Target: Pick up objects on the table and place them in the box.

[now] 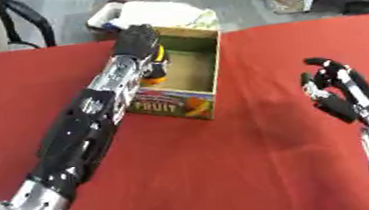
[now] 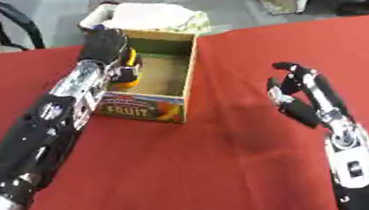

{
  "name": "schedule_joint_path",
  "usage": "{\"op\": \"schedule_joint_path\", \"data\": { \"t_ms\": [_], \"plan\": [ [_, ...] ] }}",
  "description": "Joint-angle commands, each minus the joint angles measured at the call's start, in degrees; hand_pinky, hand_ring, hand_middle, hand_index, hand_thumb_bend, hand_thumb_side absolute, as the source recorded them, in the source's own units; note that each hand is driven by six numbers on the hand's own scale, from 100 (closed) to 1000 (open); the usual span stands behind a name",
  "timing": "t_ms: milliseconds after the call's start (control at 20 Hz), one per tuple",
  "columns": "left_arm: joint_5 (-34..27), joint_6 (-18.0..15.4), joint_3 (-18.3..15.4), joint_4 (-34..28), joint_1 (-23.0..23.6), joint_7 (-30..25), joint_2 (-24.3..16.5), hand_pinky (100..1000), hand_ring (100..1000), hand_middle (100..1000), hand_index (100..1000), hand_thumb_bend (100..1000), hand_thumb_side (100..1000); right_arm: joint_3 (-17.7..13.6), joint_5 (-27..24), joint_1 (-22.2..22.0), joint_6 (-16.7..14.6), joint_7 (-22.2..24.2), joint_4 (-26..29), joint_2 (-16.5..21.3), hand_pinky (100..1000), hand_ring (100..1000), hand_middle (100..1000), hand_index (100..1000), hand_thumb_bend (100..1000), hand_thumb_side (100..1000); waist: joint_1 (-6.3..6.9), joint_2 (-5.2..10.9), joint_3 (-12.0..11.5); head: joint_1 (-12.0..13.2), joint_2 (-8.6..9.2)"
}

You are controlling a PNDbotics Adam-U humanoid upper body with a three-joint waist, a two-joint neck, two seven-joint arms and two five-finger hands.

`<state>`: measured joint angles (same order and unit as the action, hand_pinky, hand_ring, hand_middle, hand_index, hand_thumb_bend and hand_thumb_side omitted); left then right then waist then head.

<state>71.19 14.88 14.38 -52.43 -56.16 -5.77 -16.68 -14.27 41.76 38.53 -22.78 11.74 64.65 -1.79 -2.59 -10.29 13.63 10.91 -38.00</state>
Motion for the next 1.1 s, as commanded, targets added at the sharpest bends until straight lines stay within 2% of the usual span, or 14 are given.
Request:
{"op": "schedule_joint_path", "data": {
  "t_ms": [50, 150, 200, 300, 450, 500, 650, 800, 950, 1100],
  "plan": [
    [0.83, 2.13, -1.07, 0.45, -0.82, -0.13, -0.48, 465, 421, 401, 489, 100, 256, 0.07, -0.22, 1.08, 0.01, 0.09, 1.40, 0.34, 593, 591, 397, 876, 100, 674, -0.01, 0.93, -0.13, -0.21, 0.65],
    [0.78, 4.22, -1.46, 0.83, -0.61, -0.30, -0.52, 564, 543, 541, 645, 100, 282, 0.04, -0.21, 1.04, 0.02, 0.09, 1.43, 0.32, 593, 592, 397, 876, 100, 675, -0.04, 0.95, -0.20, -0.25, 0.61],
    [0.43, 5.05, -1.69, 0.96, -0.49, -0.43, -0.56, 639, 630, 622, 718, 135, 312, 0.03, -0.22, 1.01, 0.03, 0.10, 1.44, 0.33, 593, 592, 397, 876, 100, 676, -0.05, 0.97, -0.24, -0.29, 0.58],
    [-0.97, 6.10, -2.05, 0.85, -0.23, -0.65, -0.75, 762, 752, 729, 800, 197, 341, 0.01, -0.24, 0.96, 0.04, 0.11, 1.46, 0.34, 593, 592, 397, 876, 100, 676, -0.07, 1.00, -0.32, -0.33, 0.53],
    [-4.01, 6.85, -2.34, -0.65, 0.21, 0.41, -1.56, 826, 834, 823, 854, 132, 505, -0.05, -0.25, 0.96, 0.10, 0.10, 1.45, 0.43, 593, 592, 397, 875, 100, 677, -0.07, 1.02, -0.48, -0.50, 0.48],
    [-5.13, 7.22, -2.52, -1.29, 0.37, 1.32, -1.90, 832, 845, 839, 865, 102, 531, -0.07, -0.24, 0.96, 0.12, 0.08, 1.44, 0.46, 593, 592, 396, 875, 100, 677, -0.06, 1.03, -0.53, -0.52, 0.46],
    [-8.81, 7.95, -2.73, -3.49, 0.87, 4.30, -3.06, 835, 855, 860, 883, 100, 577, -0.11, -0.25, 0.94, 0.15, 0.06, 1.40, 0.56, 593, 592, 396, 875, 100, 677, -0.05, 1.05, -0.70, -0.59, 0.40],
    [-13.68, 8.08, -2.67, -7.65, 1.75, 6.49, -5.10, 807, 827, 837, 873, 100, 572, -0.20, -0.24, 0.94, 0.24, 0.00, 1.31, 0.79, 593, 592, 396, 875, 100, 679, 0.03, 1.06, -0.94, -0.79, 0.26],
    [-19.28, 8.49, -2.78, -13.99, 3.17, 8.30, -7.91, 776, 791, 803, 854, 100, 549, -0.26, -0.24, 0.91, 0.30, -0.06, 1.18, 1.08, 593, 592, 396, 875, 100, 680, 0.14, 1.10, -1.19, -1.04, 0.06],
    [-25.78, 8.57, -3.04, -22.86, 5.78, 9.79, -11.60, 747, 760, 770, 836, 100, 549, -0.34, -0.29, 0.80, 0.35, -0.12, 1.13, 1.35, 593, 592, 396, 875, 100, 679, 0.26, 1.25, -1.51, -1.42, -0.15]
  ]
}}
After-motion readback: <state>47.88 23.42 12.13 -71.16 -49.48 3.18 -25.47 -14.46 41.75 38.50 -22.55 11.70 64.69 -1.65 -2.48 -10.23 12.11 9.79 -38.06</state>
